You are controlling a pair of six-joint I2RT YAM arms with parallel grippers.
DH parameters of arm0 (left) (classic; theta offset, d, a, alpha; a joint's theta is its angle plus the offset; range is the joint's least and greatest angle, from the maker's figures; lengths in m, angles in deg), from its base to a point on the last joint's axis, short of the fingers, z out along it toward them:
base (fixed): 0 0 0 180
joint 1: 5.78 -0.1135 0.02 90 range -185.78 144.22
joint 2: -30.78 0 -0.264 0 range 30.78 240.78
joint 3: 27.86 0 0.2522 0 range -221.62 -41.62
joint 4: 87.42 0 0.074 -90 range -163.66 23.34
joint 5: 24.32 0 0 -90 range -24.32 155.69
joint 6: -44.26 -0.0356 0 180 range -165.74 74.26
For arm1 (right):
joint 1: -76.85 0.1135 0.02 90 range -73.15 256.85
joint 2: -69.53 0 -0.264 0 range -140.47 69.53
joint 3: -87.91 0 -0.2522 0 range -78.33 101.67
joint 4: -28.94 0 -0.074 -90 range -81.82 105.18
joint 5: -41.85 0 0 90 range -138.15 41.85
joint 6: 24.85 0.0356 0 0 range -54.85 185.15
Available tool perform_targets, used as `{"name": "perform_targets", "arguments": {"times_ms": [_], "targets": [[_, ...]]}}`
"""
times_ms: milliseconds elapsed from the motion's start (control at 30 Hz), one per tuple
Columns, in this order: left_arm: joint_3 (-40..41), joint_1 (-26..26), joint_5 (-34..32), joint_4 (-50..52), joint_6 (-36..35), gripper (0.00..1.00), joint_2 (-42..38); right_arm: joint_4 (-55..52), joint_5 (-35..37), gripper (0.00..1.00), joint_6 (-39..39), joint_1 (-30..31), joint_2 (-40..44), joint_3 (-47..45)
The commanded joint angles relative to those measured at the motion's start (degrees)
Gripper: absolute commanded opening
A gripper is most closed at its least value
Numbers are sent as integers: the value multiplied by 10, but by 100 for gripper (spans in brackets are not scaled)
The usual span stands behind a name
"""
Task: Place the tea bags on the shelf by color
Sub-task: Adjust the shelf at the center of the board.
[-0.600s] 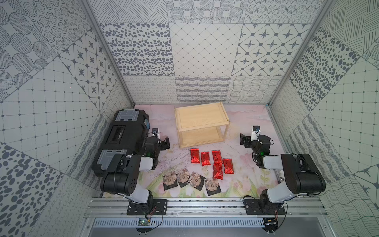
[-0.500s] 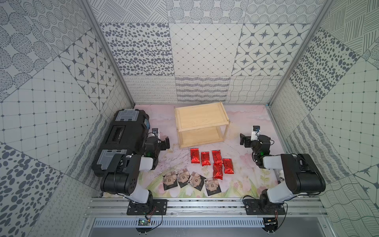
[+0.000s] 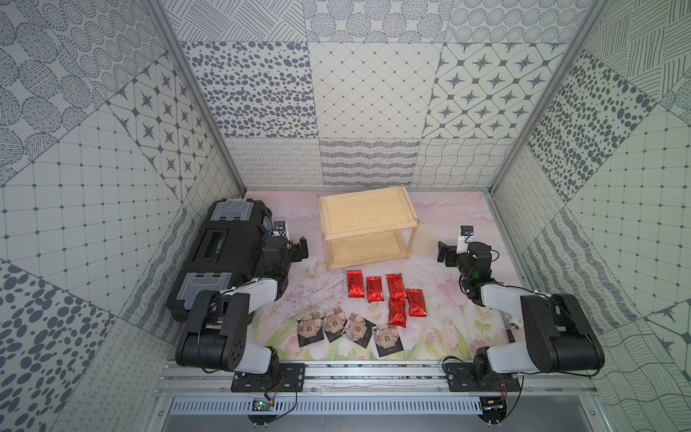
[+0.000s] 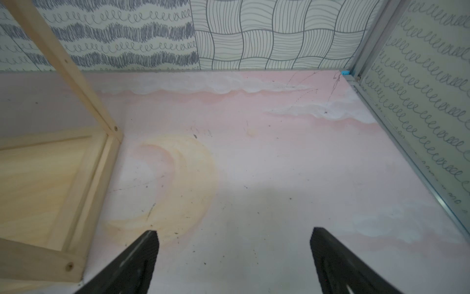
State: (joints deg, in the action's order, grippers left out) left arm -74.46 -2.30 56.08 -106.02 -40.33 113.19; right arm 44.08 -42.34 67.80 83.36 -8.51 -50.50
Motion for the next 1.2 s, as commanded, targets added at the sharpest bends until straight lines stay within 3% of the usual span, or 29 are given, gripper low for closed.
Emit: {"name": "perform_targets", "arguments": {"times_ms": [0, 167, 300, 433, 667, 900, 1167], "targets": [[-57, 30, -14, 185, 82, 99, -66, -124, 44, 99, 68, 32, 72, 61], [-109, 82, 9, 334, 196, 99, -141, -244, -23, 97, 119, 98, 121, 101], [-116, 116, 78, 423, 258, 98, -209, -332, -63, 96, 100, 147, 105, 124], [-109, 144, 106, 449, 299, 97, -255, -354, -71, 94, 75, 194, 70, 151], [-180, 165, 176, 450, 316, 94, -201, -331, -72, 90, 45, 196, -10, 201], [-199, 173, 176, 480, 328, 94, -204, -311, -94, 89, 53, 180, -5, 195], [-190, 216, 133, 567, 315, 94, -269, -304, -119, 88, 80, 162, 34, 172]]}}
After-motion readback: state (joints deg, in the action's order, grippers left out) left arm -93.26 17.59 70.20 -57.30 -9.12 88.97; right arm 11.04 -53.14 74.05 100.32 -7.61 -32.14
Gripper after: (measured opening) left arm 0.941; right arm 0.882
